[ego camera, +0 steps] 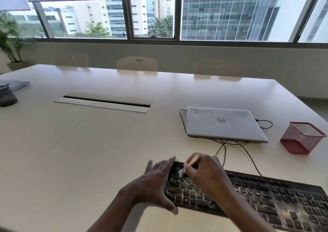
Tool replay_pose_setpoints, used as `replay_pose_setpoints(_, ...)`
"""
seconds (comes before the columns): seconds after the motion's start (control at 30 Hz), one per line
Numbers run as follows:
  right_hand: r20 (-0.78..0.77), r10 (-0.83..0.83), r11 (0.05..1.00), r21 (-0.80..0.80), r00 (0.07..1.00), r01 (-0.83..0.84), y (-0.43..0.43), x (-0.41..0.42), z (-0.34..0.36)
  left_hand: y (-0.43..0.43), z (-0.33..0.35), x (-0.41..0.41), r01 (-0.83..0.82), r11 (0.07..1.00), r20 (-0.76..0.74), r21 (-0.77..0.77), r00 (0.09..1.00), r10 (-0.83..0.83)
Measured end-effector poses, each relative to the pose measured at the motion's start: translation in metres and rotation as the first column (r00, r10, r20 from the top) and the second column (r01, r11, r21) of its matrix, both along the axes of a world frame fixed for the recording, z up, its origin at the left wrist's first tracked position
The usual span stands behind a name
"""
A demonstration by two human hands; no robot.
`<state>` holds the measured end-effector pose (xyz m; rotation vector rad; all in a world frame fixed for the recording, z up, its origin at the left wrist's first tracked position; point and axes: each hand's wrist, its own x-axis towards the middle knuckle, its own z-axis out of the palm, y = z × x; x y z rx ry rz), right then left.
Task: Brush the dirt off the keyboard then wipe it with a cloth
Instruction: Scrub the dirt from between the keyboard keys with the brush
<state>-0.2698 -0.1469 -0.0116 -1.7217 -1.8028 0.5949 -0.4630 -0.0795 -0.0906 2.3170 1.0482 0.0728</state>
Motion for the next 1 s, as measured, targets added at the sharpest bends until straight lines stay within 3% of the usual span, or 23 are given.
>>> replay_pose_setpoints(0.1, 0.02, 0.03, 0.999, -0.046, 0.999, -0.029, 0.0, -0.001, -0.002, -0.001, -0.003, -0.001, 0.011, 1.0, 0.019, 0.023, 1.0, -0.011)
replay_pose_setpoints(0.27, 0.012, -0.033, 0.999, 0.014, 0.999, 0.033, 0.004, -0.003, 0.001, -0.001, -0.006, -0.003, 0.018, 0.999, 0.028, 0.046, 0.999, -0.019)
replay_pose_setpoints(0.43, 0.04, 0.028, 0.997, -0.069, 0.999, -0.025, 0.006, -0.005, -0.002, -0.003, -0.003, -0.004, 0.007, 1.0, 0.058, 0.018, 0.998, -0.008)
replay_pose_setpoints(0.63, -0.03, 0.008, 0.999, 0.038, 1.0, -0.007, 0.015, -0.01, 0.006, -0.001, 0.003, -0.007, 0.024, 0.999, 0.091, -0.045, 0.996, -0.019)
replay_pose_setpoints(0.83, 0.012, 0.104, 0.99, -0.096, 0.995, -0.102, 0.022, -0.018, -0.002, -0.005, 0.015, -0.005, 0.029, 0.996, 0.103, -0.083, 0.995, -0.02)
replay_pose_setpoints(1.0, 0.022, 0.079, 0.997, 0.003, 0.997, -0.079, 0.031, -0.017, 0.005, 0.001, 0.002, -0.009, 0.028, 0.998, 0.105, -0.052, 0.994, -0.023)
